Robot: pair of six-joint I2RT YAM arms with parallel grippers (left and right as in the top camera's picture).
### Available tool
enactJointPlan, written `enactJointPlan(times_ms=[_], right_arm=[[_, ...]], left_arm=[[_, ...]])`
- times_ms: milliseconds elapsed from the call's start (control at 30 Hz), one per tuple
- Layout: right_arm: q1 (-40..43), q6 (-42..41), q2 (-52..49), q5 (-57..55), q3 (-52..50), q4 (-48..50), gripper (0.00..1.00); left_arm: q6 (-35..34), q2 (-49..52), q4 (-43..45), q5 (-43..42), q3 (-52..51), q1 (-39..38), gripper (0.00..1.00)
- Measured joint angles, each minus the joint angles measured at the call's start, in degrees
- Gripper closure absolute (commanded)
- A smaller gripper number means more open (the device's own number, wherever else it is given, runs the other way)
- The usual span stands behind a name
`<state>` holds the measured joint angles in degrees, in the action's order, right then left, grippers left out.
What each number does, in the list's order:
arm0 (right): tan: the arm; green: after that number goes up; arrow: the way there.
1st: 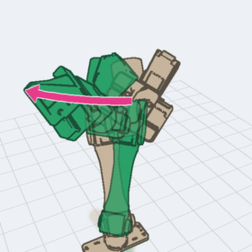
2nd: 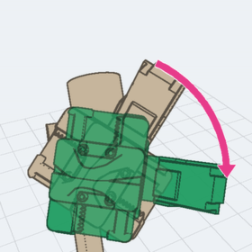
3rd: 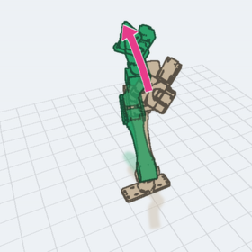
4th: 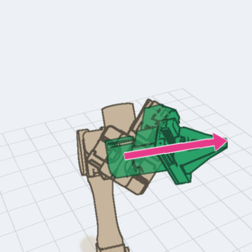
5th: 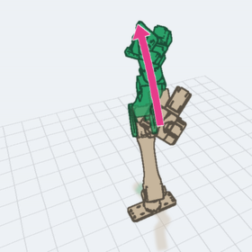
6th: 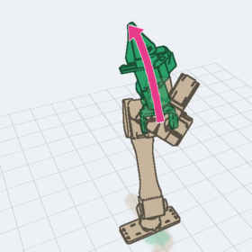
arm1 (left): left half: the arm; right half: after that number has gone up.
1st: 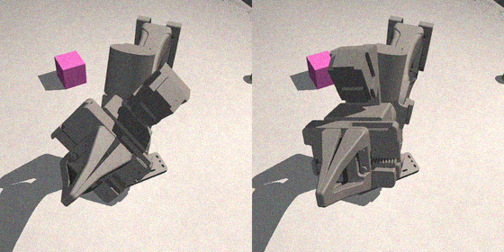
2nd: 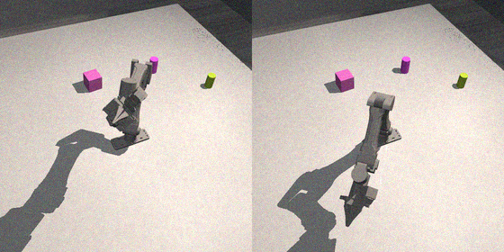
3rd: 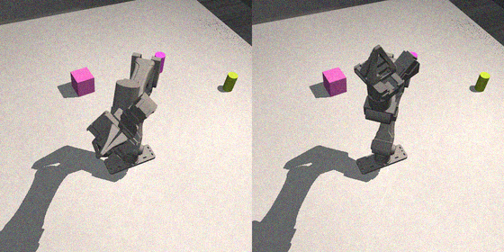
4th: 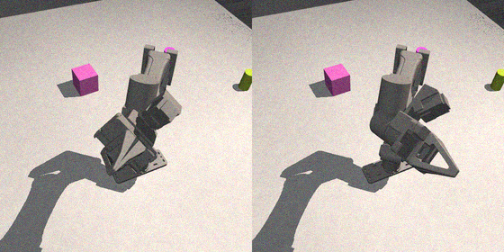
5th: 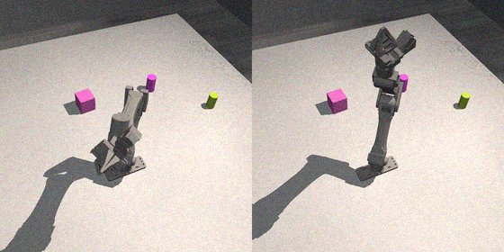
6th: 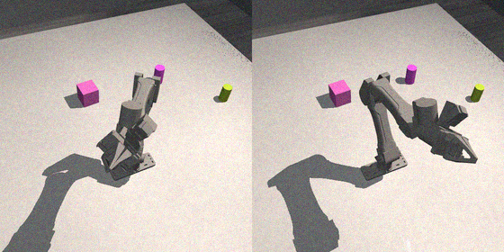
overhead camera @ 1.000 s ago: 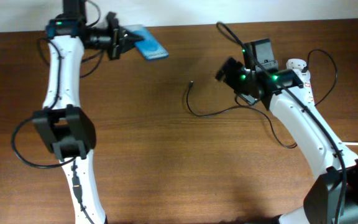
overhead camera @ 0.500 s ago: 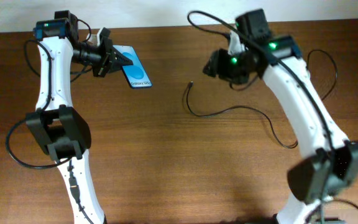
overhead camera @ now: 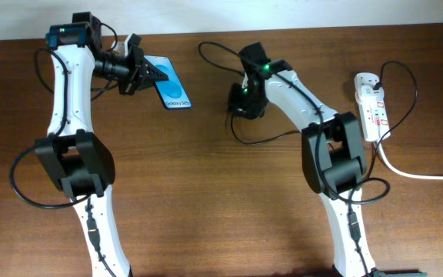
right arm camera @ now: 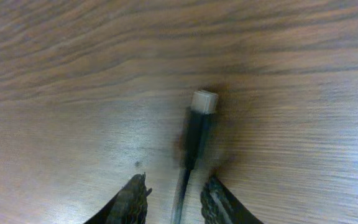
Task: Plug charger to phone and switch on socket
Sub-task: 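Grasp the black USB-C cable end with the right gripper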
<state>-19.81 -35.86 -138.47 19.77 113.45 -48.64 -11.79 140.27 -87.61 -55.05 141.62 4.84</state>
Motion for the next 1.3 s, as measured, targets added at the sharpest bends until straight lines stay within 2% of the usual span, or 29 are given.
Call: enactJointPlan(times_ms=[33, 200, 300, 367, 500, 567, 933, 1033, 1300], right_arm=[[-0.66, -0.5, -0.46, -0.44, 0.02, 1.09, 0.71], [-0.7, -1.84, -1.31, -0.61, 0.66, 3.1, 0.72], [-0.7, -1.99, -1.46, -0.85, 0.79, 3.15, 0.85], [-0.63, -1.64, -1.75, -0.85, 0.79, 3.34, 0.86], [-0.09, 0.68, -1.86, -0.74, 0.83, 4.0, 0.85], [0.57, 1.49, -1.95, -0.55, 0.85, 4.17, 0.81], [2.34, 2.03, -2.43, -0.83, 1.25, 6.73, 0.83], [2.34, 1.9, -2.49, -0.61, 1.33, 6.71, 0.75], [2.03, -5.57, -2.49, -0.44, 1.9, 5.01, 0.75]], left_arm=[[0.0, 0.0, 0.02, 0.0, 0.0, 0.0, 1.0], [0.0, 0.0, -0.04, 0.0, 0.0, 0.0, 1.0], [0.0, 0.0, -0.09, 0.0, 0.0, 0.0, 1.0], [0.0, 0.0, -0.11, 0.0, 0.0, 0.0, 1.0], [0.0, 0.0, -0.22, 0.0, 0.0, 0.0, 1.0], [0.0, 0.0, -0.24, 0.0, 0.0, 0.0, 1.0], [0.0, 0.0, -0.17, 0.0, 0.0, -0.02, 1.0], [0.0, 0.0, -0.17, -0.02, 0.0, -0.02, 1.0], [0.0, 0.0, -0.04, 0.0, 0.0, -0.02, 1.0]])
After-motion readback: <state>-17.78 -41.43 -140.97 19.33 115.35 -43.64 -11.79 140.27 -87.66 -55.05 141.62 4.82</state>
